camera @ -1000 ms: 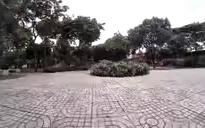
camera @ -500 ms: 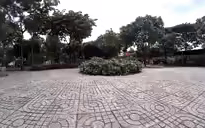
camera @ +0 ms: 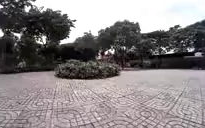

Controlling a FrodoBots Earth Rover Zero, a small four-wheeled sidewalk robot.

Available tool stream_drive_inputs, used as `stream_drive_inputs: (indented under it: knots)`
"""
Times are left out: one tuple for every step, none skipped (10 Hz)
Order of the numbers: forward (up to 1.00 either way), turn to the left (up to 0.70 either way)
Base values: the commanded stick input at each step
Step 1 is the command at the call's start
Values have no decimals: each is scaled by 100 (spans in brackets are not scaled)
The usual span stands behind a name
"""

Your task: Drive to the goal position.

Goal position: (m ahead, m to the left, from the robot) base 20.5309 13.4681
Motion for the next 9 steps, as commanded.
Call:
stream_drive_inputs:
  knots:
    - [100,-27]
    - [100,-27]
    - [100,-27]
    - [100,-27]
    - [100,-27]
    - [100,-27]
    - [100,-17]
    - [100,0]
    - [100,0]
